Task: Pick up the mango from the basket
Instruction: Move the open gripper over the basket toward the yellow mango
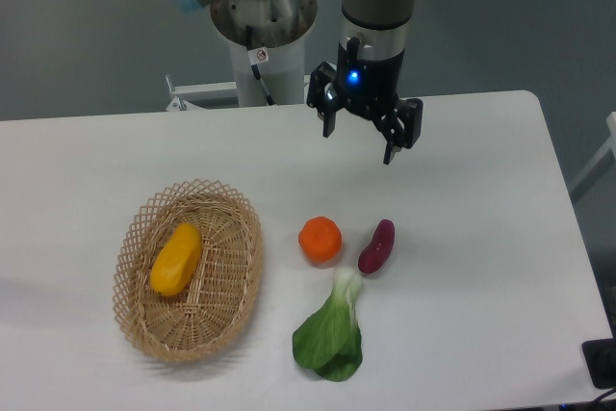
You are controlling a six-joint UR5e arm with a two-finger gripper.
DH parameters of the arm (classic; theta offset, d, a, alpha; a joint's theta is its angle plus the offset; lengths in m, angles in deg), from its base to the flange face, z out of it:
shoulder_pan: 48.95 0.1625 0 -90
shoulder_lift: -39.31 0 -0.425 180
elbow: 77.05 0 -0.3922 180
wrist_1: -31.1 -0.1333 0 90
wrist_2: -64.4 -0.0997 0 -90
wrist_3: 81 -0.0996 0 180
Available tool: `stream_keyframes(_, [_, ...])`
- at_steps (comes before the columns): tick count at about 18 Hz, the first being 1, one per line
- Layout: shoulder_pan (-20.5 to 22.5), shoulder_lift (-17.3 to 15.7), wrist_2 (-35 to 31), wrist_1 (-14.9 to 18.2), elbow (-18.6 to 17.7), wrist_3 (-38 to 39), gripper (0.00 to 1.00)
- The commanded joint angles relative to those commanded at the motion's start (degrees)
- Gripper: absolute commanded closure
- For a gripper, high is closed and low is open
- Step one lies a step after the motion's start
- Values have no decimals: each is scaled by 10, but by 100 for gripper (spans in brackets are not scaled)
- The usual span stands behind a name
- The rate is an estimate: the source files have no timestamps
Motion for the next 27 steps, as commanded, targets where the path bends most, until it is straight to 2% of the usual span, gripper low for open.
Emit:
stream_keyframes(8, [-12, -2, 20, -14, -12, 41, 0])
stream_keyframes(11, [-25, -3, 27, -29, -18, 104, 0])
stream_keyframes(19, [-72, 10, 27, -112, -18, 235, 0])
stream_keyframes(24, [-97, 11, 34, -114, -18, 299, 0])
stream_keyframes(27, [-117, 17, 54, -114, -18, 309, 0])
